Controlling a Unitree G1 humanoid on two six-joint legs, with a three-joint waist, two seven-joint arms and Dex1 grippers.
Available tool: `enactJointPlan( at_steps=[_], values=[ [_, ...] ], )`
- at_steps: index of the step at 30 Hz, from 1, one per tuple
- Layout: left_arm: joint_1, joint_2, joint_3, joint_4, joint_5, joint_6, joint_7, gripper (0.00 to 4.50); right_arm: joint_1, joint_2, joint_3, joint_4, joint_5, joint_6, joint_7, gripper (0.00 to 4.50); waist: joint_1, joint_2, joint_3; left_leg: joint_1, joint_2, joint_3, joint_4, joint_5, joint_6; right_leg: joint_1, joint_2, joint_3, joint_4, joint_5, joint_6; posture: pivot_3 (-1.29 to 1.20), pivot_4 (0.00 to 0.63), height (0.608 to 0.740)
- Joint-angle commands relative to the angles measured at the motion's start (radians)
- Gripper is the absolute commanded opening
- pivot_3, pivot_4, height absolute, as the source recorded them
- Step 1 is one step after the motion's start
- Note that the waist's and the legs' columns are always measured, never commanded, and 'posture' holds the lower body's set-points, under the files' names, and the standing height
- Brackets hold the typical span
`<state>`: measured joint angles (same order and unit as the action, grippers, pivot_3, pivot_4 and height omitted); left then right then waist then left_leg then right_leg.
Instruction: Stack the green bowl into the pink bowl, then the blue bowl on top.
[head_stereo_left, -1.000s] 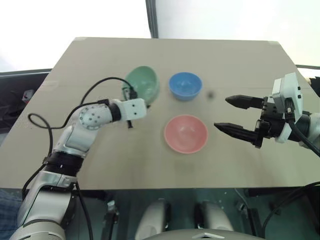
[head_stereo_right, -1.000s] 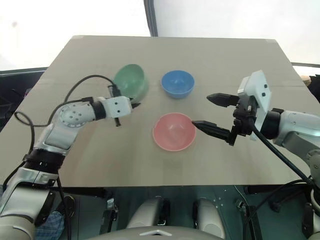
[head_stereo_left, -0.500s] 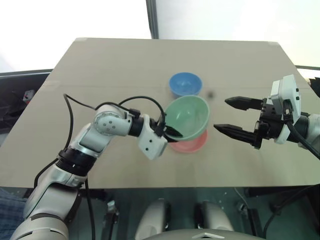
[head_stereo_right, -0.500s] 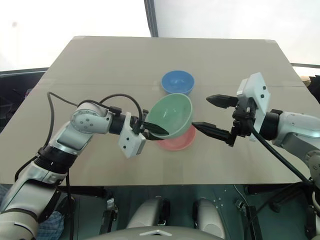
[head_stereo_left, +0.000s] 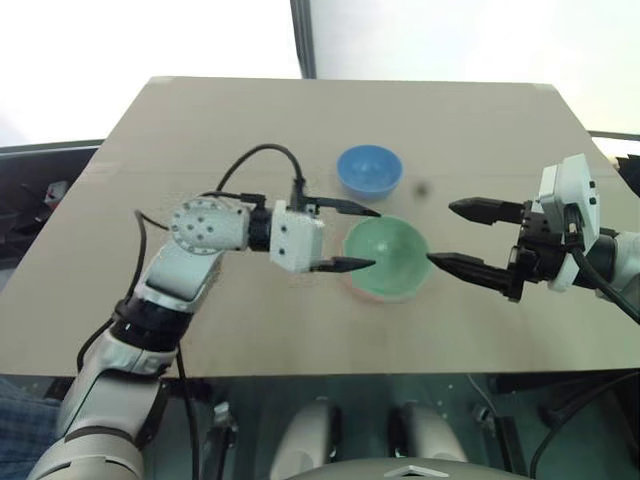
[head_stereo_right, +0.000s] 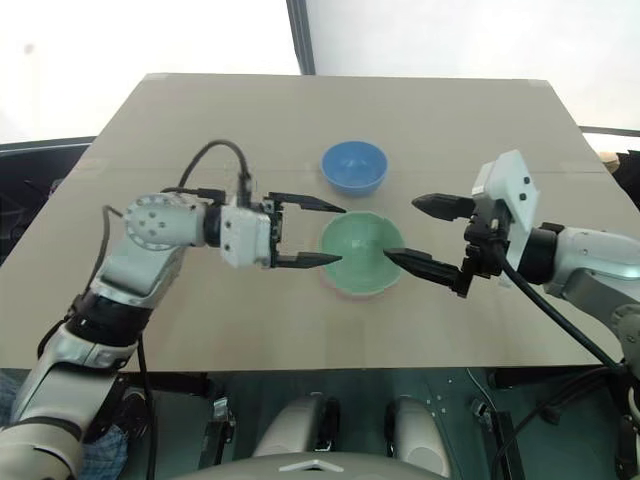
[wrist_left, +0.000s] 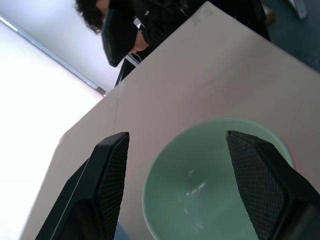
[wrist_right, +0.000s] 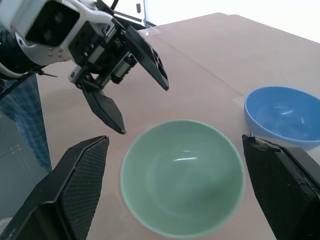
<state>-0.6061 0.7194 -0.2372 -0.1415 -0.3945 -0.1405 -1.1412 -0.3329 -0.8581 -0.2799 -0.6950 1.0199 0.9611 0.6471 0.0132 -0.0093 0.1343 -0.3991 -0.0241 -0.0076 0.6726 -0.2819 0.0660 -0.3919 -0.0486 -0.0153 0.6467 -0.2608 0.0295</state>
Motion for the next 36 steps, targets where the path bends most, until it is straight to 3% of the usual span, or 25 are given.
enactJointPlan(
  at_steps=[1, 6, 14, 23, 36],
  values=[
    [0.001, -0.015, 0.118, -0.058, -0.109, 0.191, 0.116, 3.26, -0.009, -0.017, -0.002, -0.004, -0.002, -0.029, 0.005, 4.5, 0.002, 0.0, 0.0, 0.0, 0.0, 0.0, 0.001, 0.0, 0.0, 0.0, 0.0, 0.0, 0.0, 0.0, 0.0, 0.0, 0.15, 0.74],
    [0.064, -0.024, 0.272, -0.011, -0.16, 0.4, 0.282, 3.26, -0.016, -0.028, 0.043, 0.016, -0.057, -0.043, 0.005, 4.5, -0.004, 0.0, 0.0, 0.004, 0.0, -0.001, 0.002, -0.001, 0.001, 0.004, 0.0, -0.001, 0.0, 0.0, 0.001, 0.0, 0.15, 0.74],
    [0.324, 0.016, 0.477, -0.111, -0.306, 0.547, 0.263, 3.26, -0.236, -0.001, 0.385, 0.268, -0.466, -0.189, 0.008, 4.5, -0.014, 0.0, 0.001, 0.004, 0.0, 0.0, 0.001, 0.001, -0.002, 0.003, 0.0, 0.001, 0.0, 0.0, 0.001, 0.0, 0.15, 0.74],
    [0.435, 0.025, 0.583, -0.16, -0.295, 0.549, 0.306, 3.26, -0.565, 0.259, 0.677, 0.728, -0.829, -0.385, 0.031, 4.5, -0.023, 0.001, 0.002, 0.002, -0.001, 0.0, -0.001, 0.001, -0.003, -0.002, -0.001, 0.001, 0.0, 0.001, 0.0, 0.0, 0.15, 0.74],
    [0.611, 0.004, 0.708, -0.302, -0.297, 0.546, 0.409, 3.26, -0.84, 0.633, 0.778, 1.385, -1.095, -0.641, 0.028, 4.5, -0.032, 0.001, 0.003, 0.002, -0.002, 0.0, -0.004, 0.002, -0.005, -0.004, -0.001, 0.002, 0.0, 0.001, 0.0, 0.0, 0.15, 0.74]
  ],
)
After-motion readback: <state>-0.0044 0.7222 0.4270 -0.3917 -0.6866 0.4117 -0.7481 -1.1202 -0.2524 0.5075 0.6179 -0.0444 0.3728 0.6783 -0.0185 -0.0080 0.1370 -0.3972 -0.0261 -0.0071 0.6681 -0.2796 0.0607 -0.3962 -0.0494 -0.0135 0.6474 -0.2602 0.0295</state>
